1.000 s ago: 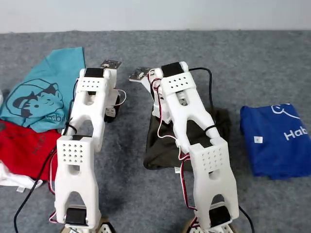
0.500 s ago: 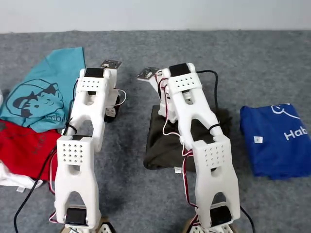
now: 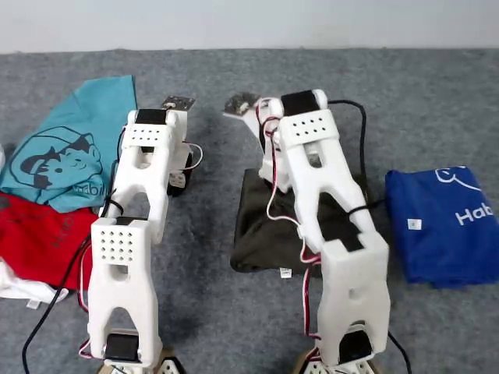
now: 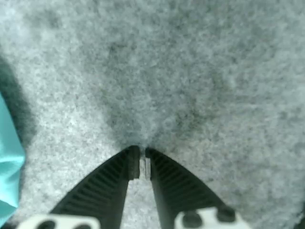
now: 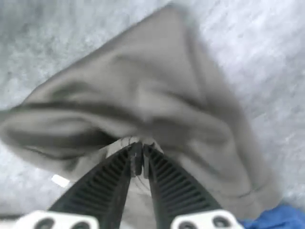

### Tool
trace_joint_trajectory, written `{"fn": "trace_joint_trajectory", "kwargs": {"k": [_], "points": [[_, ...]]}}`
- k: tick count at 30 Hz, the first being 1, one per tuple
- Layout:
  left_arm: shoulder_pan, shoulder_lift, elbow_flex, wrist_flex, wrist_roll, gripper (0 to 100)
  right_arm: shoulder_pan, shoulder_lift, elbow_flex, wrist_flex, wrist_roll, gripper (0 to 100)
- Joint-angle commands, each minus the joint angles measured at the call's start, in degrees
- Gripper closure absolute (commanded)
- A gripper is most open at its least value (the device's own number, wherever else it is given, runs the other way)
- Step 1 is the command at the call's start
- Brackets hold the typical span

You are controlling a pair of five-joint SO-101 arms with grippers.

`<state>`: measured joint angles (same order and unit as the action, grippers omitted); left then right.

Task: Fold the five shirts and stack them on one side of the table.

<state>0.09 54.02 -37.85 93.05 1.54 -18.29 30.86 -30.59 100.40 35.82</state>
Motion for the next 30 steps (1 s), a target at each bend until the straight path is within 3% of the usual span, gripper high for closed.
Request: {"fn": "trace_joint_trajectory", "kwargs": {"k": [1,11,18,26,30], "points": [[0.09,1.05,-0.48,-0.7,-0.09,96,1.8,-9.89,11.25,1.98,-0.62,98.7],[0.09,1.14,-0.66,0.0,-0.09,96,11.3,-30.64,39.21,-2.95,2.64,98.7],[0.09,1.23,-0.66,0.0,-0.09,96,10.86,-40.4,60.04,-13.49,1.41,98.3],[0.09,1.23,-0.57,0.0,-0.09,96,15.52,-48.22,67.69,-14.29,0.18,98.8],[0.09,1.23,-0.57,0.0,-0.09,96,19.65,-52.0,69.54,-14.11,3.52,98.8]]}}
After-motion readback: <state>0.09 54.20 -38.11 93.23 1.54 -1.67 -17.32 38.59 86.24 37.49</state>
